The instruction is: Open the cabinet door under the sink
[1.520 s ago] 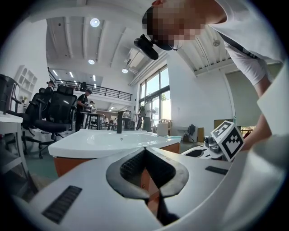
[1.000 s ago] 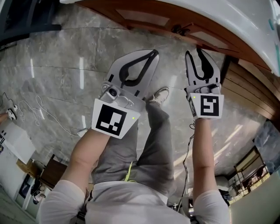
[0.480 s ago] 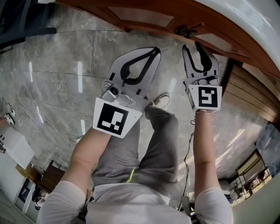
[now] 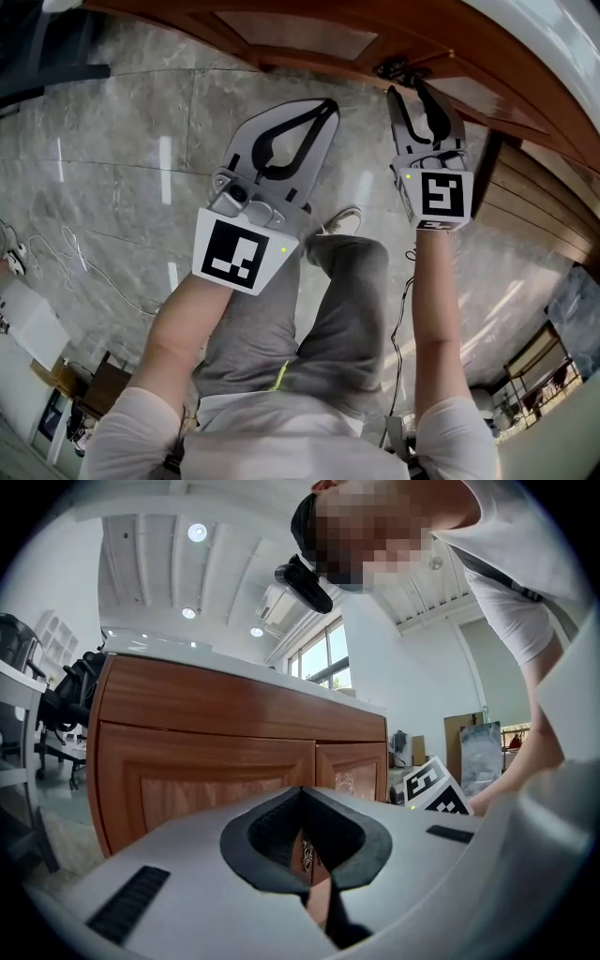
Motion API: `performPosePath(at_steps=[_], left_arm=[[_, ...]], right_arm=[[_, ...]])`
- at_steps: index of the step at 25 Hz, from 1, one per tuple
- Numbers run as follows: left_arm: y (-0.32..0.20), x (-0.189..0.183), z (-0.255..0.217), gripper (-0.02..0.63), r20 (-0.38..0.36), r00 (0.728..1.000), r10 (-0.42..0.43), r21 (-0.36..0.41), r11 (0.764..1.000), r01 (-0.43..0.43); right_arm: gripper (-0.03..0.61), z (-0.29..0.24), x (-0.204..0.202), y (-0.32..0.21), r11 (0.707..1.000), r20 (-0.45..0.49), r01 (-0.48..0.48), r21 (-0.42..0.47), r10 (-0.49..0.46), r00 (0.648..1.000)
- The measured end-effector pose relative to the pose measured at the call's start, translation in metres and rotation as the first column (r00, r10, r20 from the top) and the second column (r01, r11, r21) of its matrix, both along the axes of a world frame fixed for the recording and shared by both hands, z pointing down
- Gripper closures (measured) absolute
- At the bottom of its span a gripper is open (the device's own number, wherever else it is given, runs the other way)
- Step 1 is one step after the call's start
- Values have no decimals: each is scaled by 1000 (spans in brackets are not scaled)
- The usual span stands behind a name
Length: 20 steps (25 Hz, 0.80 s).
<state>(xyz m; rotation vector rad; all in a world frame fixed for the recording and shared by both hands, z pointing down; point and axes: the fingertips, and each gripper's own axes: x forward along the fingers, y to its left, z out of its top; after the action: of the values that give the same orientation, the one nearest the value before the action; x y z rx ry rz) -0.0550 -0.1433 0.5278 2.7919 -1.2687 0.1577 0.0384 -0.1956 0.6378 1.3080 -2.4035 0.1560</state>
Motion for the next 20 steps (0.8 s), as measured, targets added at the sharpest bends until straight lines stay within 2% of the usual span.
performPosePath(at_steps=[6, 8, 17, 20], left_arm=[[-5, 1, 6, 604, -6, 1000, 9, 8, 1000, -9], [-7, 0, 7, 604, -12, 1000, 7, 7, 1000, -7], [-7, 2, 19, 604, -35, 999, 14, -18, 1000, -15], [-5, 7, 23, 604, -44, 999, 21, -30, 999, -22]], right_arm=[[445, 1, 1, -3, 999, -23, -30, 22, 30, 999], [483, 2, 1, -4, 999, -27, -49, 21, 49, 998], [494, 6, -1, -5, 998, 24, -55, -30, 56, 998], [495, 7, -2, 0, 998, 14, -49, -50, 49, 999]])
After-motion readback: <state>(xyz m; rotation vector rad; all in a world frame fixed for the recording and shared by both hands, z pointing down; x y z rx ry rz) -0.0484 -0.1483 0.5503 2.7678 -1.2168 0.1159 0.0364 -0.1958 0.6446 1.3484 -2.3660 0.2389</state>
